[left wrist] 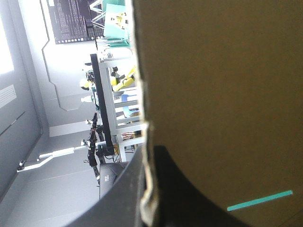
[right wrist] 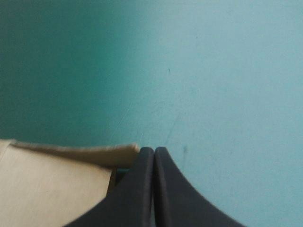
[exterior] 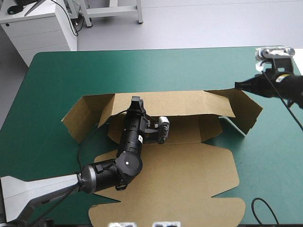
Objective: Fold the box
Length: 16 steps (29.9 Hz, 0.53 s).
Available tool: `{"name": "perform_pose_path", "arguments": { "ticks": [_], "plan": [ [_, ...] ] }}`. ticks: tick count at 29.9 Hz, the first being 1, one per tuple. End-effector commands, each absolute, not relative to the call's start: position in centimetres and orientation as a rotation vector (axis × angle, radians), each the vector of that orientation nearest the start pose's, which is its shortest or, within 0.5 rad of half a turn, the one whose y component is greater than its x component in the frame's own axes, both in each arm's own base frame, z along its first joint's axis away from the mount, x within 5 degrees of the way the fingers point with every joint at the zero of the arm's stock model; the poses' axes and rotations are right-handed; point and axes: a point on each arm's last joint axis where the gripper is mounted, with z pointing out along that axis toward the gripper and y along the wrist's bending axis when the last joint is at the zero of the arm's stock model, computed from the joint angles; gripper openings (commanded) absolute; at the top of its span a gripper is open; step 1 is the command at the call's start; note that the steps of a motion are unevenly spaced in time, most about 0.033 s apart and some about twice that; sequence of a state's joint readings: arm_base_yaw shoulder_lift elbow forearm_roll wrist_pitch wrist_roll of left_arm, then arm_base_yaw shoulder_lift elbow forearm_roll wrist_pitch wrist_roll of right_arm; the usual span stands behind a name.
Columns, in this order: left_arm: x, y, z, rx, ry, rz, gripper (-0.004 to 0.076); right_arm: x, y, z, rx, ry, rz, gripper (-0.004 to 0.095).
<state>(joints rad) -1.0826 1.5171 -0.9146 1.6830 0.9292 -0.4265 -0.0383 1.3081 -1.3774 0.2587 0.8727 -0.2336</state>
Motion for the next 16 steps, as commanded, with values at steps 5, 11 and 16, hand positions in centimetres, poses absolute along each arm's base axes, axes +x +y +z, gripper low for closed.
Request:
{"name": "perform_pose_path", "arguments": {
  "ticks": [5,11,16],
  "plan": [
    [20.3,-23.3,31.5,1.373,1.079,1.116,-0.0008,36.1,0.8,39.9,-0.185,2.265,0.216,-0.0014],
    [20.4,-23.3,31.5,1.374,1.077,1.121,-0.0008,38.3,2.1,36.6,-0.286,2.348,0.415,-0.0013],
    [20.4,-23.3,31.5,1.373,1.078,1.123,-0.0008,37.5,2.4,36.4,-0.367,2.406,0.451,-0.0013]
  ]
}}
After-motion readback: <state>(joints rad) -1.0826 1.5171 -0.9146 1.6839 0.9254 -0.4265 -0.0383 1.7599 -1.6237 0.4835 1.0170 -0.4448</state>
